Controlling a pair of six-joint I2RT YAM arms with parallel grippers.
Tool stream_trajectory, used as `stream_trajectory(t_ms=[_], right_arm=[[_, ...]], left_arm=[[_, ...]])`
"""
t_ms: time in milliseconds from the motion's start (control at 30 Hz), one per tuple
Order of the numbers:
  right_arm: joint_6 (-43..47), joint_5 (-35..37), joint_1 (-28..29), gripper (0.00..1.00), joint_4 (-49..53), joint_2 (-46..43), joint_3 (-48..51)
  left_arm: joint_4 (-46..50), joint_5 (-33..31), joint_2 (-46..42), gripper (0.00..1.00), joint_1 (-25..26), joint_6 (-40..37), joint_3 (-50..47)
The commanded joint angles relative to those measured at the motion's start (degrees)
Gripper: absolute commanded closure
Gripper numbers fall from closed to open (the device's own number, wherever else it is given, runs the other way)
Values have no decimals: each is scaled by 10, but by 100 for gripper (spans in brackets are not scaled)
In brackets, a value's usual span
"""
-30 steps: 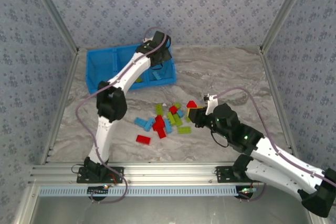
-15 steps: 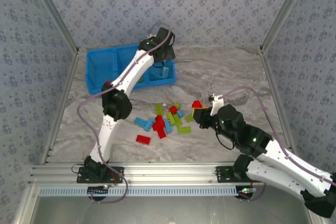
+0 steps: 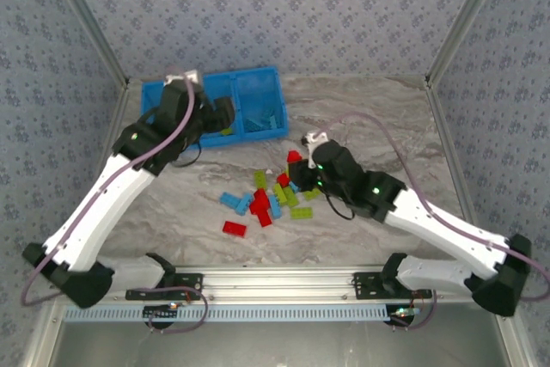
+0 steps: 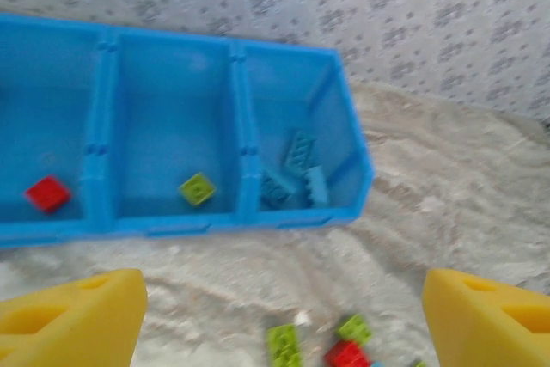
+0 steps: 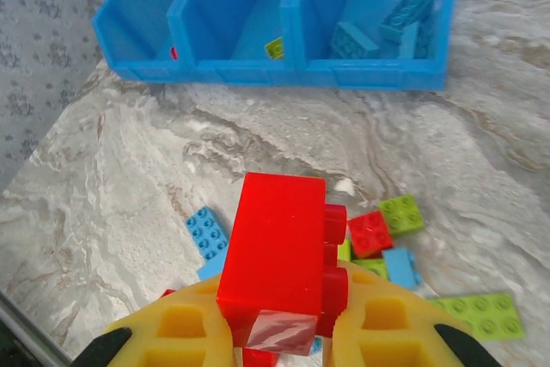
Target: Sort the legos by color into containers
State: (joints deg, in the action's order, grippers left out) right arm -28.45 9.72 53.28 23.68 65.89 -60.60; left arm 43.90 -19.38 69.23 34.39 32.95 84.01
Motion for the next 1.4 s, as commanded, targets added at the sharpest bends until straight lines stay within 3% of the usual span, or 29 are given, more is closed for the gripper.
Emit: stream_trajectory(t_ms=[0, 267, 433, 633, 767, 1100, 1267, 1367], right_arm=[[31, -32, 7, 79, 19, 75, -71], [60, -56, 0, 81, 44, 290, -261], [138, -142, 15, 80, 35, 428, -400], [177, -186, 44, 81, -11, 605, -580], [215, -126, 54, 81, -82, 675, -632], [300, 37, 61, 81, -136, 896, -889], [384, 74, 63, 80, -217, 942, -918], [386, 83, 55, 79, -234, 963, -949]], left_arm=[[46, -30, -42, 15, -26, -28, -69], [111, 0, -111, 16, -139, -7, -151], [117, 20, -138, 16, -206, 21, -195], [133, -41, -230, 16, -229, 24, -211], [162, -101, -289, 16, -229, 18, -216], [199, -49, -370, 16, -229, 4, -232], [197, -29, -383, 16, -229, -4, -253], [191, -24, -389, 16, -229, -9, -272]])
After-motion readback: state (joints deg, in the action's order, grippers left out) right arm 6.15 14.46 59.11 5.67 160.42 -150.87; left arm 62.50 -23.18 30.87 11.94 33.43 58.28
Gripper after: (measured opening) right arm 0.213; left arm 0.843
